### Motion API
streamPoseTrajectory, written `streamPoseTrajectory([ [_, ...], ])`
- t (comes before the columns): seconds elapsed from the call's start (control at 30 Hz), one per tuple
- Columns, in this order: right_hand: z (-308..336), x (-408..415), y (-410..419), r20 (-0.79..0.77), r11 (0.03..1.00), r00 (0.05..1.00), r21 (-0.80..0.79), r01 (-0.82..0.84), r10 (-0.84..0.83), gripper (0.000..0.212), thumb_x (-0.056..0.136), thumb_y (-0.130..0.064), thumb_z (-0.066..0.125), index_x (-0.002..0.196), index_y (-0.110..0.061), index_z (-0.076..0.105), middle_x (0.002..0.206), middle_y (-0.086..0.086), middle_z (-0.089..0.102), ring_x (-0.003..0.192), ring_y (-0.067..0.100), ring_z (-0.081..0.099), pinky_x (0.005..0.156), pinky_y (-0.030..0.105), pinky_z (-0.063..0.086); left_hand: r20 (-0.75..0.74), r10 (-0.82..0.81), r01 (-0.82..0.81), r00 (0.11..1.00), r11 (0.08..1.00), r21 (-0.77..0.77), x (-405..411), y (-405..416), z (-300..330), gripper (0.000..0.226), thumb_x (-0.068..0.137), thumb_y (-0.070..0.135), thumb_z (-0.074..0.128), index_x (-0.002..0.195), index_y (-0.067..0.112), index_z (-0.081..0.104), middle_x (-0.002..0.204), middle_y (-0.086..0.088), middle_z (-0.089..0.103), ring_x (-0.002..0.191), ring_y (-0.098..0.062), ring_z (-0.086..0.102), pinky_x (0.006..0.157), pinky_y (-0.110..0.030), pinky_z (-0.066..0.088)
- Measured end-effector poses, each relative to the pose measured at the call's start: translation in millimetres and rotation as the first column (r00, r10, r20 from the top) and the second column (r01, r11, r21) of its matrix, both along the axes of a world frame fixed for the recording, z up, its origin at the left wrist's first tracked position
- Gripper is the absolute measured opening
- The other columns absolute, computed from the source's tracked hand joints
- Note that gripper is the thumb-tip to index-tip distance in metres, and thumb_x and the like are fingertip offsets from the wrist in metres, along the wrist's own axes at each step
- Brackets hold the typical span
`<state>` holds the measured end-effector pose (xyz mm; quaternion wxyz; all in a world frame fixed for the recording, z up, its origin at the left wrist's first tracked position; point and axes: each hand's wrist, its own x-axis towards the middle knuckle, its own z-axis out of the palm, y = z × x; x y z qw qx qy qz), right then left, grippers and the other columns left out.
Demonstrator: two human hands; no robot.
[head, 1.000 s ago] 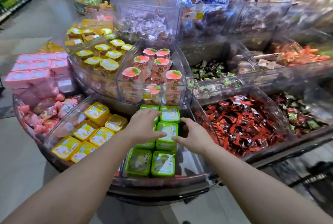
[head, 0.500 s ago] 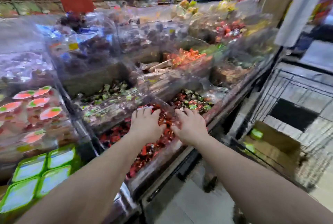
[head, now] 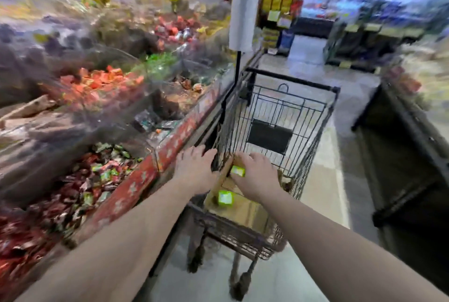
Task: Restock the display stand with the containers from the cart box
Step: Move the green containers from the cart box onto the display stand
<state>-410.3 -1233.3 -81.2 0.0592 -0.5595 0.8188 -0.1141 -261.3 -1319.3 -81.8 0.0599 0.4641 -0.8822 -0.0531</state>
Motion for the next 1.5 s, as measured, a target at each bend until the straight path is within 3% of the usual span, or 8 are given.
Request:
streamPoseTrajectory([
  [0.3, -77.2, -115.8, -85.8, 0.046, 0.989, 0.996, 0.13, 0.072, -0.079, 0.068, 0.087, -0.056, 0.053, 0.147, -0.033, 0.029, 0.143, 0.005, 0.042, 0.132, 0.028, 0.036, 0.107, 0.042, 0.035, -0.024, -0.089, 0.091, 0.996, 0.984, 0.155, -108.0, -98.9, -82.6, 0.071, 0.083, 0.051, 0.055, 0.146, 0.031, 0.027, 0.15, -0.001, 0.032, 0.139, -0.025, 0.026, 0.113, -0.04, 0.021],
  [0.43, -120.5, -150.6, -131.0, 0.097, 0.96, 0.993, 0.277, 0.035, -0.064, 0.071, 0.088, -0.052, 0.055, 0.149, -0.03, 0.025, 0.145, 0.005, 0.039, 0.133, 0.028, 0.035, 0.105, 0.041, 0.036, -0.03, -0.082, 0.087, 0.996, 0.958, 0.275, -132.8, -139.6, -126.8, 0.078, 0.082, 0.051, 0.061, 0.148, 0.029, 0.025, 0.151, 0.001, 0.032, 0.139, -0.024, 0.027, 0.112, -0.038, 0.024],
  [0.73, -255.1, -164.0, -176.0, 0.28, 0.846, 0.96, 0.506, -0.169, 0.024, 0.071, 0.084, -0.047, 0.061, 0.145, -0.028, 0.029, 0.141, 0.006, 0.041, 0.127, 0.032, 0.042, 0.101, 0.041, 0.042, -0.057, 0.102, -0.053, 0.993, 0.831, 0.554, -138.5, -153.0, -240.9, 0.078, 0.077, 0.044, 0.07, 0.143, 0.017, 0.038, 0.141, -0.001, 0.042, 0.132, -0.024, 0.04, 0.11, -0.029, 0.028],
  [0.97, -370.9, -167.6, -196.8, 0.379, 0.747, 0.921, 0.586, -0.314, 0.09, 0.086, 0.074, -0.048, 0.067, 0.144, -0.028, 0.02, 0.132, 0.007, 0.047, 0.121, 0.032, 0.047, 0.097, 0.046, 0.045, 0.024, 0.278, -0.232, 0.96, 0.751, 0.619, -153.9, -134.1, -326.4, 0.073, 0.083, 0.044, 0.063, 0.145, 0.019, 0.032, 0.144, -0.004, 0.043, 0.136, -0.021, 0.037, 0.11, -0.027, 0.026],
  [1.1, -417.0, -157.7, -201.5, 0.441, 0.725, 0.892, 0.583, -0.367, 0.097, 0.098, 0.076, -0.038, 0.068, 0.151, -0.033, 0.005, 0.134, 0.012, 0.045, 0.125, 0.035, 0.046, 0.099, 0.044, 0.044, 0.073, 0.244, -0.25, 0.967, 0.854, 0.456, -157.0, -121.6, -347.9, 0.063, 0.078, 0.046, 0.05, 0.13, 0.011, 0.054, 0.13, -0.007, 0.058, 0.122, -0.024, 0.055, 0.104, -0.03, 0.031],
  [1.23, -425.8, -152.7, -205.2, 0.463, 0.756, 0.884, 0.554, -0.349, 0.068, 0.082, 0.077, -0.029, 0.066, 0.145, -0.034, 0.021, 0.122, 0.01, 0.057, 0.116, 0.033, 0.055, 0.094, 0.04, 0.047, 0.107, 0.179, -0.205, 0.978, 0.921, 0.331, -151.5, -114.9, -365.2, 0.063, 0.069, 0.045, 0.053, 0.123, 0.011, 0.059, 0.124, -0.008, 0.06, 0.118, -0.025, 0.048, 0.106, -0.035, 0.026],
  [1.37, -396.7, -171.0, -202.6, 0.445, 0.759, 0.873, 0.494, -0.425, 0.199, 0.076, 0.074, -0.032, 0.067, 0.141, -0.03, 0.031, 0.124, 0.003, 0.058, 0.118, 0.03, 0.051, 0.099, 0.04, 0.041, 0.169, 0.165, -0.224, 0.972, 0.875, 0.43, -158.2, -111.4, -357.6, 0.091, 0.053, 0.036, 0.083, 0.133, 0.014, 0.047, 0.134, -0.009, 0.054, 0.127, -0.03, 0.045, 0.113, -0.039, 0.024],
  [1.5, -360.7, -190.4, -201.3, 0.509, 0.676, 0.785, 0.44, -0.591, 0.354, 0.074, 0.073, -0.037, 0.064, 0.14, -0.033, 0.032, 0.128, -0.001, 0.056, 0.118, 0.028, 0.049, 0.1, 0.042, 0.039, 0.146, 0.208, -0.253, 0.967, 0.83, 0.497, -170.4, -114.0, -348.6, 0.102, 0.051, 0.037, 0.081, 0.14, 0.014, 0.037, 0.131, -0.006, 0.055, 0.124, -0.027, 0.05, 0.113, -0.039, 0.026],
])
